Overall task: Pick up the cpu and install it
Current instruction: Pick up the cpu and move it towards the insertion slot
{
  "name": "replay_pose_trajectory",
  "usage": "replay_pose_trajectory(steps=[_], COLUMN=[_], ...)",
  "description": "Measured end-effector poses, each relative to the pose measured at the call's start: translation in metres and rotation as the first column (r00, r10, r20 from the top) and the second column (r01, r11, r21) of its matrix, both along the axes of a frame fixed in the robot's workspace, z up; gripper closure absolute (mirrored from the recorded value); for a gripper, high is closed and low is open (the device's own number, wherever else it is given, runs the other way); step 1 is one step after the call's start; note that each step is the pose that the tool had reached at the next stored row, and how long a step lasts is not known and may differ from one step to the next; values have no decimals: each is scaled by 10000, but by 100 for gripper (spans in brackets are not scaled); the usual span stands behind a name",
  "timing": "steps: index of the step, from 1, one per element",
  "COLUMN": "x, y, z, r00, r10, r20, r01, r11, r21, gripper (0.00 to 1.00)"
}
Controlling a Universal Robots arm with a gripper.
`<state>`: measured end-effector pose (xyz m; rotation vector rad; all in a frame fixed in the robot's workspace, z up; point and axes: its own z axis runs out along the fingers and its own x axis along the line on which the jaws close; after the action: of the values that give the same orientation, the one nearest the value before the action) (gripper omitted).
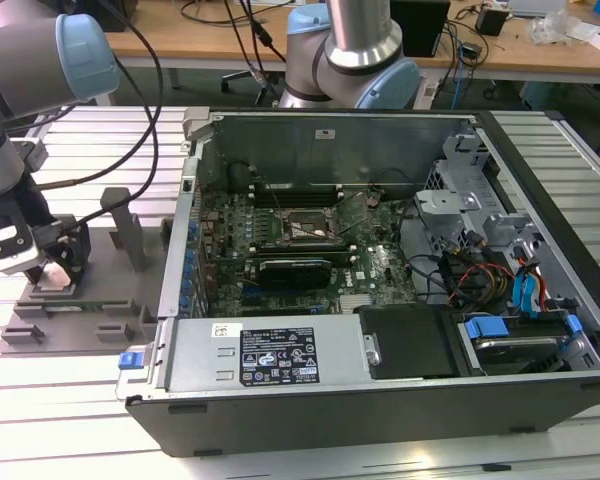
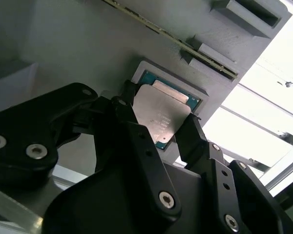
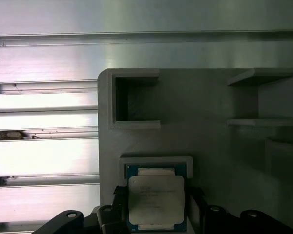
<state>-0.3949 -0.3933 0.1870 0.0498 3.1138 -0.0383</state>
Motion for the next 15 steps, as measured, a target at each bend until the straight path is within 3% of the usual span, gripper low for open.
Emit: replay_pose_trajectory(steps=[3, 5, 13, 15], x=[0, 0, 0, 1], y=[0, 0, 0, 0], z=[-1, -1, -2, 39], r00=[10000, 10000, 10000, 10000], r10=[-1, 0, 0, 1], r20=[1, 0, 1, 4], r01=[1, 0, 0, -1], r11=[10000, 10000, 10000, 10000], r21=[0, 0, -1, -6], gripper=[40, 45, 45, 45])
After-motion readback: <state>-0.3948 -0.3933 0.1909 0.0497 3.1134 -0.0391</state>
